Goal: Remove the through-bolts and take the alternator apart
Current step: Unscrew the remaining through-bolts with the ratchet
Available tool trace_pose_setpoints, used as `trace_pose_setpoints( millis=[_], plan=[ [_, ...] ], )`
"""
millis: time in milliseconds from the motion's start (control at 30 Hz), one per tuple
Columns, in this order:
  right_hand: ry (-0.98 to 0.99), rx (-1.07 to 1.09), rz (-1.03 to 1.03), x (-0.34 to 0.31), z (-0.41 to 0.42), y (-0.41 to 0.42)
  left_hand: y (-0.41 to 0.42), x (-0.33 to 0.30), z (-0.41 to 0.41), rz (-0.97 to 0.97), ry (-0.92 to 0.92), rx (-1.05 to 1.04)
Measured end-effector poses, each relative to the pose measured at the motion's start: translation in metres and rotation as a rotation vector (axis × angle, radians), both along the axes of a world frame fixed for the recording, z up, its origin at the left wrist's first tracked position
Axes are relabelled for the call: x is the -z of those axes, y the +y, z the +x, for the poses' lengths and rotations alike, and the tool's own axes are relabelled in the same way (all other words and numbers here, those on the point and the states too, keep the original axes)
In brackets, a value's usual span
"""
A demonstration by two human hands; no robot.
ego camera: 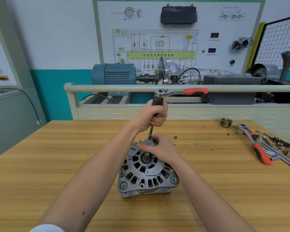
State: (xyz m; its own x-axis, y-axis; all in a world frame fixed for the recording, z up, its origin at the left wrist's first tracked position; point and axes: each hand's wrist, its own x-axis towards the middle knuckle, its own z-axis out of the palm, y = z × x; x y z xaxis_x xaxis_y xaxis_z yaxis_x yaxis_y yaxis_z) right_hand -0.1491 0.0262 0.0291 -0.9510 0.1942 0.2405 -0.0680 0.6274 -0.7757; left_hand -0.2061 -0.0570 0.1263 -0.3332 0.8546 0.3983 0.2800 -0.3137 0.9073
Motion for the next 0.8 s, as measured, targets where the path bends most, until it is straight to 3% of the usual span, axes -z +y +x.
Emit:
trace_pose_setpoints(
  millis=[100, 200, 267, 333, 500, 567, 700, 800],
  plan=[
    [-0.012, -0.15, -0.417, -0.017, 0.005, 0.007, -0.001, 0.0, 0.0, -0.012, -0.02, 0.0],
    [0.257, -0.545, -0.969, -0.054, 0.017, 0.031, 0.0, 0.0, 0.003, -0.013, -0.018, -0.047],
    [0.444, -0.648, -1.195, -0.086, 0.025, 0.044, 0.001, 0.001, 0.004, -0.009, -0.011, -0.079],
    [0.596, -0.643, -1.284, -0.111, 0.036, 0.043, 0.001, 0.001, 0.005, 0.001, -0.01, -0.11],
    [0.849, -0.355, -1.642, -0.121, 0.06, 0.009, 0.001, 0.002, 0.01, 0.042, -0.01, -0.196],
    [0.94, -0.363, -1.612, -0.111, 0.068, -0.009, 0.001, 0.004, 0.012, 0.071, -0.015, -0.232],
    [1.127, -0.345, -1.243, -0.09, 0.074, -0.041, -0.004, 0.007, 0.015, 0.119, -0.023, -0.264],
    [1.097, -0.354, -1.223, -0.093, 0.074, -0.036, -0.007, 0.008, 0.016, 0.119, -0.001, -0.292]
  ],
)
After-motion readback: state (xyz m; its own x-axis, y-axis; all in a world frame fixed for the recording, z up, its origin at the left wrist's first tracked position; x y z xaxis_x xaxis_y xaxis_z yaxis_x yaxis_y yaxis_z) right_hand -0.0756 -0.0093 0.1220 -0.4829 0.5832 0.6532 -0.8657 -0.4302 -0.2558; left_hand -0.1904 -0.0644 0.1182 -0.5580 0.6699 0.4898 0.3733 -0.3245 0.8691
